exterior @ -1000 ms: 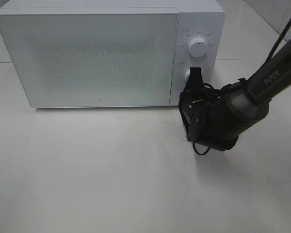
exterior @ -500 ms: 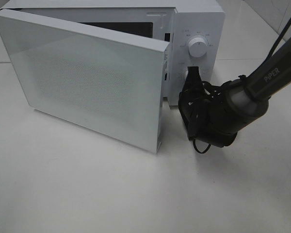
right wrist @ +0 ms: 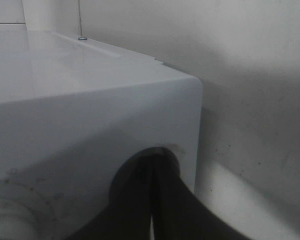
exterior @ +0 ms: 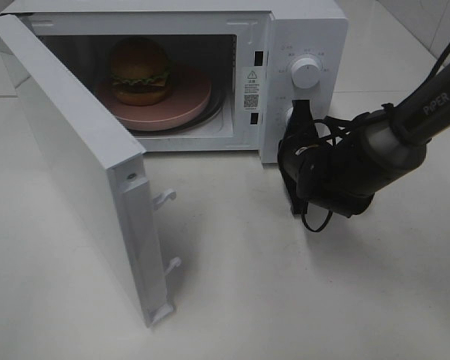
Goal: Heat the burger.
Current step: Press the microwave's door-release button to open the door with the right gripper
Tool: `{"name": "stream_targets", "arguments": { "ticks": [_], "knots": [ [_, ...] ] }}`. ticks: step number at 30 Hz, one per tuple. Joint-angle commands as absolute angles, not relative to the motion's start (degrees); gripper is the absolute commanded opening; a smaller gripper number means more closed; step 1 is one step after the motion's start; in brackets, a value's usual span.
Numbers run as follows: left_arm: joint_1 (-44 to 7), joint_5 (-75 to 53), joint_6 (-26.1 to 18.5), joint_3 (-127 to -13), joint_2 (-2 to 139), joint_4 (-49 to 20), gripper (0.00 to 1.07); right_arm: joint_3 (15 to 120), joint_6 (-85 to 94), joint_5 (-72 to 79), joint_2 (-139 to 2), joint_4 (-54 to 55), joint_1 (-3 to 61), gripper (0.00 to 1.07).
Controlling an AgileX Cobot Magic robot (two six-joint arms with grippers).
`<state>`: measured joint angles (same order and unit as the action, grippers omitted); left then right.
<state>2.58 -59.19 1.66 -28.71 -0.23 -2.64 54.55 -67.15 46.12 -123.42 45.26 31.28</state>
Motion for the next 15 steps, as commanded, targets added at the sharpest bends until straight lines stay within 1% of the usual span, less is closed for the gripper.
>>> {"name": "stream_targets", "arguments": {
  "ticks": [1, 9, 15],
  "knots": [
    [2.81, -58.84, 1.72, -28.53, -1.55, -3.04, 0.98, 57.01, -66.12, 54.72, -121.30, 39.19, 29.62, 0.00],
    [2.81, -58.84, 1.72, -28.53, -1.55, -3.04, 0.98, 49.79, -68.18, 52.37, -118.14, 38.85, 31.57, 0.00],
    [2.81, -58.84, 1.72, -28.53, -1.55, -3.04, 0.98, 47.84, -68.24, 50.36, -116.65, 38.50, 31.57, 0.00]
  ]
}}
